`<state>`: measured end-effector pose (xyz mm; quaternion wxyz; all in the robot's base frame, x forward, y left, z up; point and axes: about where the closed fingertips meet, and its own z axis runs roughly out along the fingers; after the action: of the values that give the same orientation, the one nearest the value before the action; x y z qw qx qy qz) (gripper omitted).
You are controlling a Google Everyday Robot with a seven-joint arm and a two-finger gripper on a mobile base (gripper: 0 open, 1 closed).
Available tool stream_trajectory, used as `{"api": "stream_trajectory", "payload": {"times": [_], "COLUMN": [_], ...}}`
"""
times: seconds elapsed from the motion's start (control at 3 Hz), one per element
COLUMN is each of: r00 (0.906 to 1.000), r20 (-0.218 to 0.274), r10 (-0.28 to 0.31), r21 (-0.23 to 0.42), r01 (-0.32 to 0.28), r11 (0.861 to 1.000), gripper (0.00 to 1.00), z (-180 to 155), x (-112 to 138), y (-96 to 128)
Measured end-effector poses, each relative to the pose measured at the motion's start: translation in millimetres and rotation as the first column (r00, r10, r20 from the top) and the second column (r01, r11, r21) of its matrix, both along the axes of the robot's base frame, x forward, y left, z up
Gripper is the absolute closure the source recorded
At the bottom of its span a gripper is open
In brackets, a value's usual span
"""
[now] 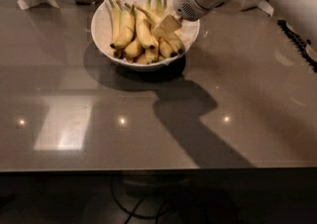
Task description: Pick banana from white bowl
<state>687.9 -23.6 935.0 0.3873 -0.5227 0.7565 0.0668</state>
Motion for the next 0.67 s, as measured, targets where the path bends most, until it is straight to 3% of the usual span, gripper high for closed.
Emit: {"api": "stream_trajectory", "payload": {"times": [0.67], "r00": [0.9996], "r20": [-0.017], "r10": [-0.024], "r21": [-0.011], "r01": [0.023], "r11": [1.000], "gripper": [0.47], "z": [-11.6], "x": [15.7], "y": [-4.4]}}
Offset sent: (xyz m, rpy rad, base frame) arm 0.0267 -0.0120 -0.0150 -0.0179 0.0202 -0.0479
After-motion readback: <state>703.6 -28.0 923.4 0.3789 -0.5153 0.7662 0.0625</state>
